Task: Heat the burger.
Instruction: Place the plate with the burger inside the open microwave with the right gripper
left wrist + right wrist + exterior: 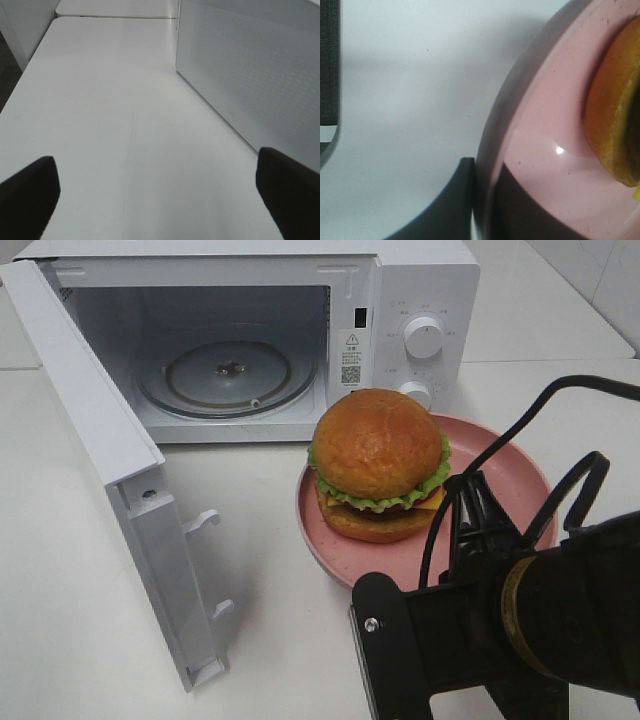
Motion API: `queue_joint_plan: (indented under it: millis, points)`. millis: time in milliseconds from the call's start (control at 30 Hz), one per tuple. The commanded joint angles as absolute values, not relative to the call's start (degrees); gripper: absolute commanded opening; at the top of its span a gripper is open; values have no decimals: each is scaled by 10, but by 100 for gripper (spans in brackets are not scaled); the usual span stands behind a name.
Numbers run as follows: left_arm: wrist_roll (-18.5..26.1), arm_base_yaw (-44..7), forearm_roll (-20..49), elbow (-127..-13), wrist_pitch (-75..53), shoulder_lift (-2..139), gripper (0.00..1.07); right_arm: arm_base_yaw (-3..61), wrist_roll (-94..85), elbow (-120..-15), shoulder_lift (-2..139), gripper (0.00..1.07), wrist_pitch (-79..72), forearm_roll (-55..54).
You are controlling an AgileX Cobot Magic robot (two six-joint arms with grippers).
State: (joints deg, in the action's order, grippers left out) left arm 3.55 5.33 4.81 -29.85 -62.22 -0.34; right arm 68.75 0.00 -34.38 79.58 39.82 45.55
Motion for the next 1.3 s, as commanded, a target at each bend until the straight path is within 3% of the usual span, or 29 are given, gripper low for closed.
queue_joint_plan:
  millis: [33, 433, 867, 1300]
  points:
    - [37, 53, 52, -297, -615, -13, 100, 691, -39, -345, 791, 0, 378, 490]
    - [37, 53, 52, -297, -615, -13, 100, 682, -45, -345, 791, 0, 322, 498]
    - [37, 53, 52, -297, -615, -13, 100, 579, -209, -345, 791, 0, 231, 486]
    - [37, 53, 52, -297, -615, -13, 100, 478, -553, -345, 791, 0, 161, 297]
